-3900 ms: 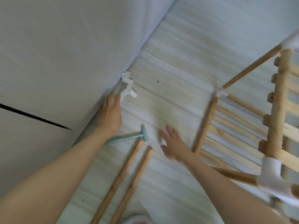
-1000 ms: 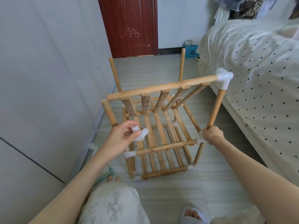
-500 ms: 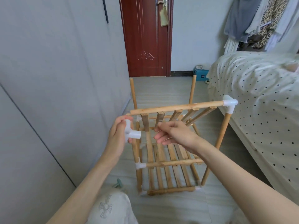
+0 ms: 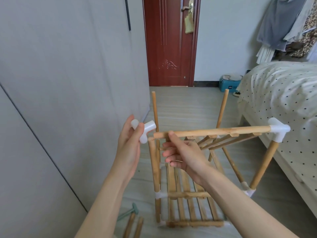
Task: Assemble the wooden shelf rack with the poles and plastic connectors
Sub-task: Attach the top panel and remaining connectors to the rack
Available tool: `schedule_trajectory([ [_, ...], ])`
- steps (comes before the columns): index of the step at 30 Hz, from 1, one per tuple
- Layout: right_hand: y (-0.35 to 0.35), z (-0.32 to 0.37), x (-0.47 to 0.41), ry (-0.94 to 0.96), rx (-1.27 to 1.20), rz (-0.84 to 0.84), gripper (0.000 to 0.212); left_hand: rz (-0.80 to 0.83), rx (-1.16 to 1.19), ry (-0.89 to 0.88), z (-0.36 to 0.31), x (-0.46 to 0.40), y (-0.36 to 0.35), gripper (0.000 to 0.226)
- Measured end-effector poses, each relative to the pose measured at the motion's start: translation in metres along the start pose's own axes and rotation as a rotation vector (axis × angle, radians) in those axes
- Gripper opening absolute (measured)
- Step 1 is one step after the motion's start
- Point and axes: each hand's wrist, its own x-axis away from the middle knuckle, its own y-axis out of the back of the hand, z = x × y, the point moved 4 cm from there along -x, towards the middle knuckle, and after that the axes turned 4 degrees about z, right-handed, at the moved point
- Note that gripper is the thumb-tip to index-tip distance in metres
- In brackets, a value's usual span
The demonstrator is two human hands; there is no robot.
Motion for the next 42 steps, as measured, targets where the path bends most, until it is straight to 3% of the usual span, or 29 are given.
schedule_trajectory([
  [2,0.0,-0.003,-0.002,-0.007,-0.062,0.034,0.043,-0.025,0.009,0.015,0.002,-0.002,0.0,0.045],
  [7,-0.006,-0.007,-0.006,0.022,-0.08,0.109,0.03,-0.041,0.134,-0.024,0.004,-0.006,-0.003,0.026],
  [11,-0.011,-0.012,-0.008,0.011,-0.015,0.132,0.02,0.014,0.014,0.002,0.004,-0.006,-0.008,0.032],
  [15,-0.011,-0.013,-0.011,0.014,-0.002,0.14,0.02,0.032,-0.098,-0.047,0.005,-0.005,-0.009,0.032],
  [23,-0.007,-0.013,-0.011,0.015,-0.037,0.083,0.034,-0.023,-0.049,-0.102,0.004,-0.004,-0.007,0.038],
  [30,-0.009,-0.01,-0.008,0.03,-0.078,0.114,0.027,-0.035,0.3,-0.133,-0.005,-0.005,-0.001,0.028],
  [36,-0.01,-0.005,-0.005,0.122,-0.047,0.098,0.025,-0.177,0.115,-0.159,-0.004,-0.004,0.004,0.026],
  [42,-0.01,-0.001,-0.005,0.193,0.038,0.09,0.022,-0.215,-0.082,-0.104,0.004,-0.004,0.006,0.021],
])
